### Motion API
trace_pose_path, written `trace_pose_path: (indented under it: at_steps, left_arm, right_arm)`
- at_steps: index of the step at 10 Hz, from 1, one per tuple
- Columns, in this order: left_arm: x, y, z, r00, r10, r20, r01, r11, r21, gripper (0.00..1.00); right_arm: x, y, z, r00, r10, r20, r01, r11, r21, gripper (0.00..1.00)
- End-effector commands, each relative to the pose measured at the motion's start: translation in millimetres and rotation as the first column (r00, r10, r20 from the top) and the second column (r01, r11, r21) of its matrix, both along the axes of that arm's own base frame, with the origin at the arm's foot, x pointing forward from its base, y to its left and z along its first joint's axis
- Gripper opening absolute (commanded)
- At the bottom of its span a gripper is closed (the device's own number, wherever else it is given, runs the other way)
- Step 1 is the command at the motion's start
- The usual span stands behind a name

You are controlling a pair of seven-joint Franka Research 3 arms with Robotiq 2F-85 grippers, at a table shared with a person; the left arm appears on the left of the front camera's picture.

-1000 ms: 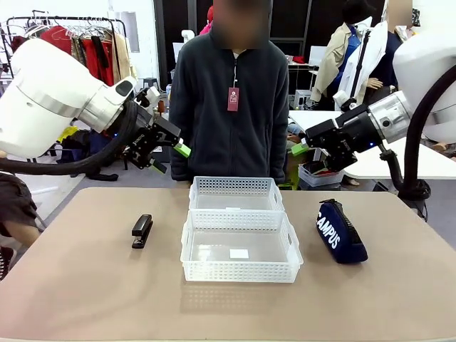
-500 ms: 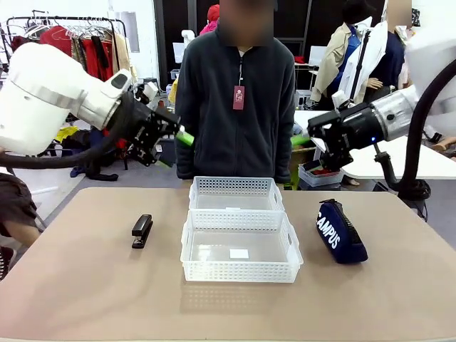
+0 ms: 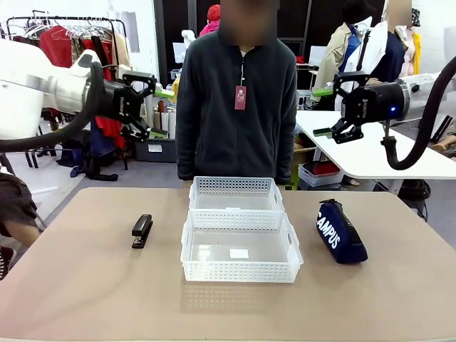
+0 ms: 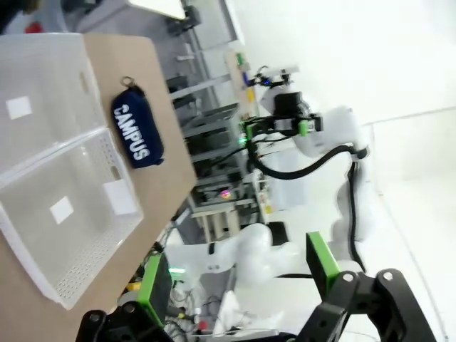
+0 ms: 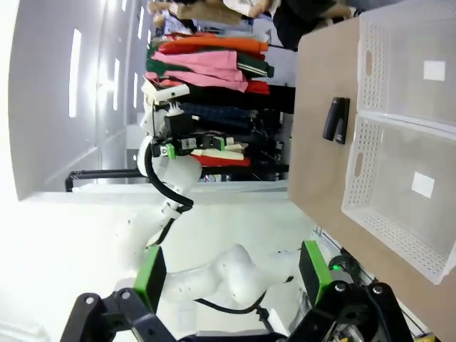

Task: Distribute items into two baskets.
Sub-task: Pick up the Pencil pouch that the person points to.

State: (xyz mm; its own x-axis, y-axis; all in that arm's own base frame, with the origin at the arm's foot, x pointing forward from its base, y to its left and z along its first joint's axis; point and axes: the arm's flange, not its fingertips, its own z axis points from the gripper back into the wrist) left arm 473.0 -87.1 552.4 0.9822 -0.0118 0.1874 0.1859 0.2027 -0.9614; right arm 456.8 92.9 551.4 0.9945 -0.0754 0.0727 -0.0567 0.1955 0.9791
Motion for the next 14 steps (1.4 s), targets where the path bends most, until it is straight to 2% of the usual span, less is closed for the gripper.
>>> trace_pose_path:
  at_steps: [1,6,10,12,13,14]
  left_arm:
    - [14,12,3,0.998,0.009,-0.054,-0.014,0.996,-0.091,1.0]
    - [21,32,-8,0.997,0.031,-0.075,-0.04,0.99,-0.135,1.0]
    - [20,41,-9,0.996,0.051,-0.073,-0.061,0.988,-0.14,1.0]
    - [20,40,-11,0.998,0.008,-0.069,-0.017,0.991,-0.133,1.0]
    - [22,40,-14,0.996,0.052,-0.076,-0.06,0.993,-0.106,1.0]
    - [22,40,-14,0.996,0.052,-0.076,-0.06,0.993,-0.106,1.0]
  right_arm:
    - [21,-11,2,0.999,-0.019,-0.036,0.021,0.998,0.062,1.0]
    - [51,-49,-16,0.998,0.038,-0.049,-0.032,0.992,0.123,1.0]
    - [56,-57,-18,0.999,0.046,-0.021,-0.043,0.99,0.137,1.0]
    - [54,-57,-19,1.0,0.023,-0.008,-0.022,0.992,0.124,1.0]
    - [51,-56,-23,0.998,0.036,-0.043,-0.032,0.994,0.103,1.0]
    - [51,-56,-23,0.998,0.036,-0.043,-0.032,0.994,0.103,1.0]
